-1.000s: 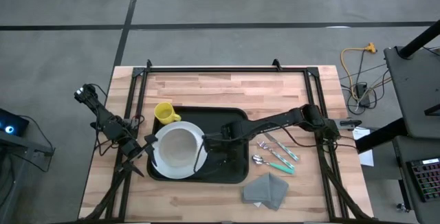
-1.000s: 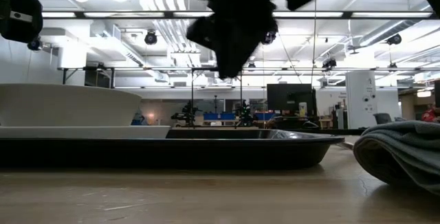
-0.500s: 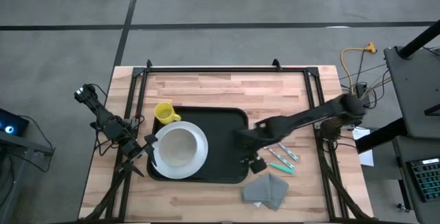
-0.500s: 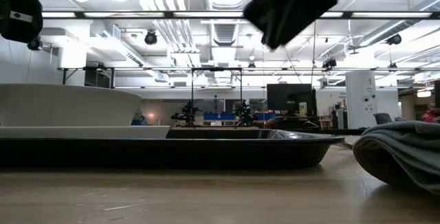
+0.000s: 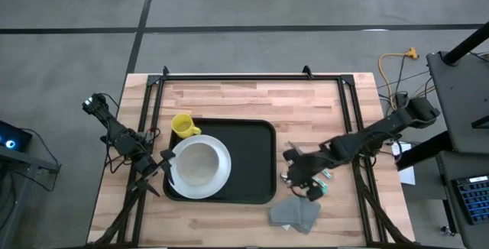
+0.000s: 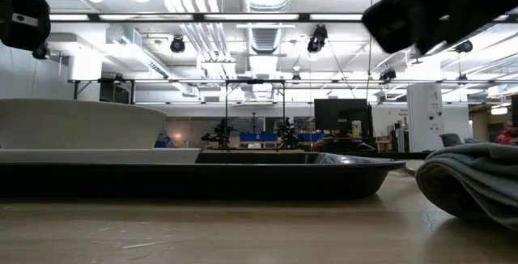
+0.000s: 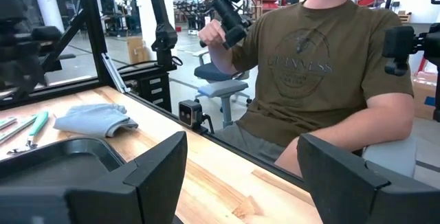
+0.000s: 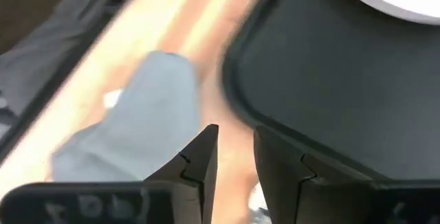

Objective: Set up tray
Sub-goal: Put the gray napkin on the black serving tray to the right of the white plate

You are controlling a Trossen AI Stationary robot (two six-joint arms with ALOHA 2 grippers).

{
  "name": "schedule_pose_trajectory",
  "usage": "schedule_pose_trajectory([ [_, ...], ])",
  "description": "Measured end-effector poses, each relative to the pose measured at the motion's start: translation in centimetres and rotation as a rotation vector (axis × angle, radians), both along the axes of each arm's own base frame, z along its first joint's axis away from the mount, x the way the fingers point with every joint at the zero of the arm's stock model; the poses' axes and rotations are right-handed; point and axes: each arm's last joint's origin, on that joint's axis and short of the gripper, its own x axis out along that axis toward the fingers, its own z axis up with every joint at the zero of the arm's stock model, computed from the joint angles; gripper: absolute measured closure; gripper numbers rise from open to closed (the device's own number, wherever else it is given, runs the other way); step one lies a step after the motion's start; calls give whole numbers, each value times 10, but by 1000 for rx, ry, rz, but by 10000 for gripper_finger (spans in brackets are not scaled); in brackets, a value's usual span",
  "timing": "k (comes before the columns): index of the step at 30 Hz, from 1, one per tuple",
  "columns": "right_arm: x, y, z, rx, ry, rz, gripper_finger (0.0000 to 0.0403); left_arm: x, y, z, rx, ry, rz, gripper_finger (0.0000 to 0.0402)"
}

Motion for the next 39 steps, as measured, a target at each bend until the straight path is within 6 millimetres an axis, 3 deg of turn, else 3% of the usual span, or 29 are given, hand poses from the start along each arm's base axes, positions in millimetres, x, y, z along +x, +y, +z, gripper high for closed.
schedule_pose_trajectory([
  [13,-16,24,-6,20,1,89,335,0,0,0,0,0,-1,147],
  [27,-15,26,-5,52,-5,64,332,0,0,0,0,0,0,147],
  [39,-21,30,-12,150,123,28,335,0,0,0,0,0,0,147],
])
